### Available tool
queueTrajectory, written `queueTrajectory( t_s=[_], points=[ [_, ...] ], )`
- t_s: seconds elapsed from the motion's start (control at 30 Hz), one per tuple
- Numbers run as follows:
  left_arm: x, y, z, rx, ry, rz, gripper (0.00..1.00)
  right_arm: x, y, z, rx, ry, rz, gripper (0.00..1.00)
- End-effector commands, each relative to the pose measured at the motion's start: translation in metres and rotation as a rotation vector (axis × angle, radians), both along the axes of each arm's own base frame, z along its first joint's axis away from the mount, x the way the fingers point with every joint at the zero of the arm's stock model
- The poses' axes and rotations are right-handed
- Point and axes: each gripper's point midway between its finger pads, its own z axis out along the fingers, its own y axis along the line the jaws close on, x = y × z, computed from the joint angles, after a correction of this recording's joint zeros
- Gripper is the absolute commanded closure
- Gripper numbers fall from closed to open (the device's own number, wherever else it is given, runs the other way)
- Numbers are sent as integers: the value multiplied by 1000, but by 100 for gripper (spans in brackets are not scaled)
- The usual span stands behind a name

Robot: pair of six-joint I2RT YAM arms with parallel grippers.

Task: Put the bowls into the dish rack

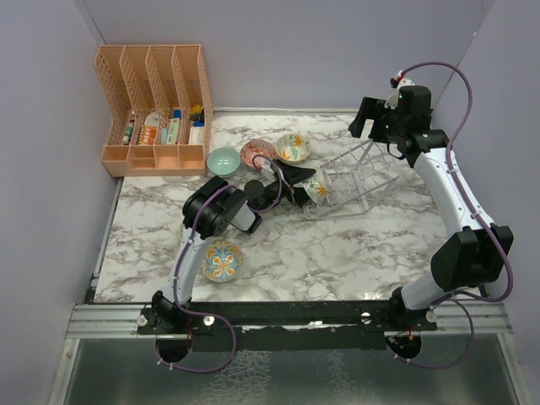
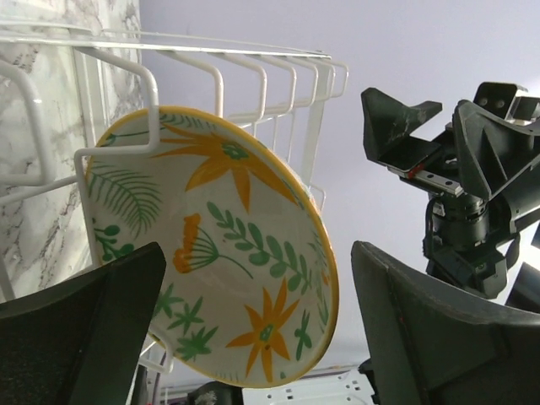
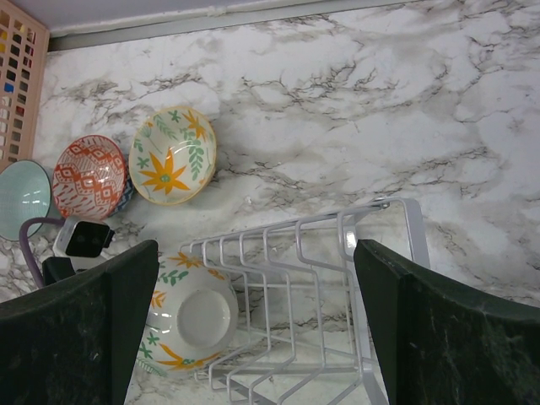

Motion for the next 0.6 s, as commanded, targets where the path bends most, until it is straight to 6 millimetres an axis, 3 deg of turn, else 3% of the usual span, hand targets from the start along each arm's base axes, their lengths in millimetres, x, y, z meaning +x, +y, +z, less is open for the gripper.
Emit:
queueTrajectory(
  t_s=[0.0, 0.33, 0.57],
  points=[
    [-21, 4, 64, -153, -244, -43, 1, 5, 2, 20, 9, -54, 20, 1],
    [-32, 12, 57, -124, -218, -68, 1, 3, 2, 22, 10, -58, 20, 1],
    [-31, 36, 58, -84, -228, -34, 1, 1, 0, 29, 5, -73, 19, 1]
  ],
)
